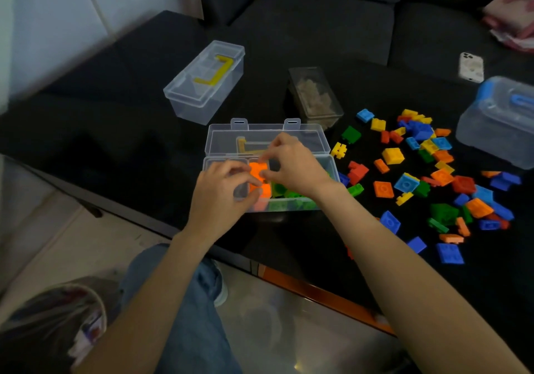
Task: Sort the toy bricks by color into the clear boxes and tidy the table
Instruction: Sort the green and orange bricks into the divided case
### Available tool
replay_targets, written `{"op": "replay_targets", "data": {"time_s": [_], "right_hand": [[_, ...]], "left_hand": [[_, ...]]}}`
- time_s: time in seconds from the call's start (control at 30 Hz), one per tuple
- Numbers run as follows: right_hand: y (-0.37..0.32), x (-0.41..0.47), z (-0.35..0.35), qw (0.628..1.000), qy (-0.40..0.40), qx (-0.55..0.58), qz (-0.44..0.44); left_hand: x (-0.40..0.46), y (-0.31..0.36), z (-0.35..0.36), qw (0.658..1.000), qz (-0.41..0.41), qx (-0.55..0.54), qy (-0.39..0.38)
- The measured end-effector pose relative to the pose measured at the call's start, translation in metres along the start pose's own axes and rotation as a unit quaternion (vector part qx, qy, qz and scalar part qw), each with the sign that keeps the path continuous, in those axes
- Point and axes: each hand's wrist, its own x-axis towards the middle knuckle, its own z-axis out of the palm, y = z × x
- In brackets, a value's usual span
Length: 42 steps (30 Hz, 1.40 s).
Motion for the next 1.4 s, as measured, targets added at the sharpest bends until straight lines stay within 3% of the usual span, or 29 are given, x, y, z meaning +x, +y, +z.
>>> {"op": "replay_targets", "data": {"time_s": [0.1, 0.37, 0.53, 0.67, 0.83, 0.9, 1.07, 1.17, 1.4], "right_hand": [[-0.008, -0.007, 0.005, 0.998, 0.053, -0.028, -0.029], [-0.009, -0.006, 0.013, 0.986, 0.085, -0.127, -0.061], [-0.008, -0.006, 0.014, 0.990, 0.135, 0.041, 0.030], [-0.003, -0.022, 0.008, 0.991, 0.101, 0.086, 0.000], [0.043, -0.092, -0.029, 0.979, 0.174, 0.105, 0.012], [0.078, -0.135, -0.047, 0.970, 0.216, 0.098, 0.055], [0.183, -0.222, -0.069, 0.938, 0.251, 0.026, 0.236], [0.228, -0.248, -0.075, 0.920, 0.238, -0.009, 0.310], [0.265, -0.227, -0.073, 0.937, 0.193, 0.022, 0.291]], "left_hand": [[0.007, -0.001, -0.001, 1.000, -0.001, 0.029, -0.009], [0.009, -0.007, -0.004, 0.999, -0.012, 0.034, -0.032], [0.006, 0.002, -0.005, 0.998, 0.017, 0.058, -0.030], [0.010, 0.014, -0.011, 0.993, 0.042, 0.108, -0.021], [0.030, 0.066, -0.001, 0.991, 0.123, 0.027, 0.039], [0.042, 0.104, 0.022, 0.988, 0.143, -0.052, 0.009], [0.086, 0.190, 0.114, 0.961, 0.112, -0.175, -0.180], [0.119, 0.227, 0.167, 0.952, 0.110, -0.146, -0.244], [0.161, 0.262, 0.241, 0.943, 0.137, 0.004, -0.303]]}}
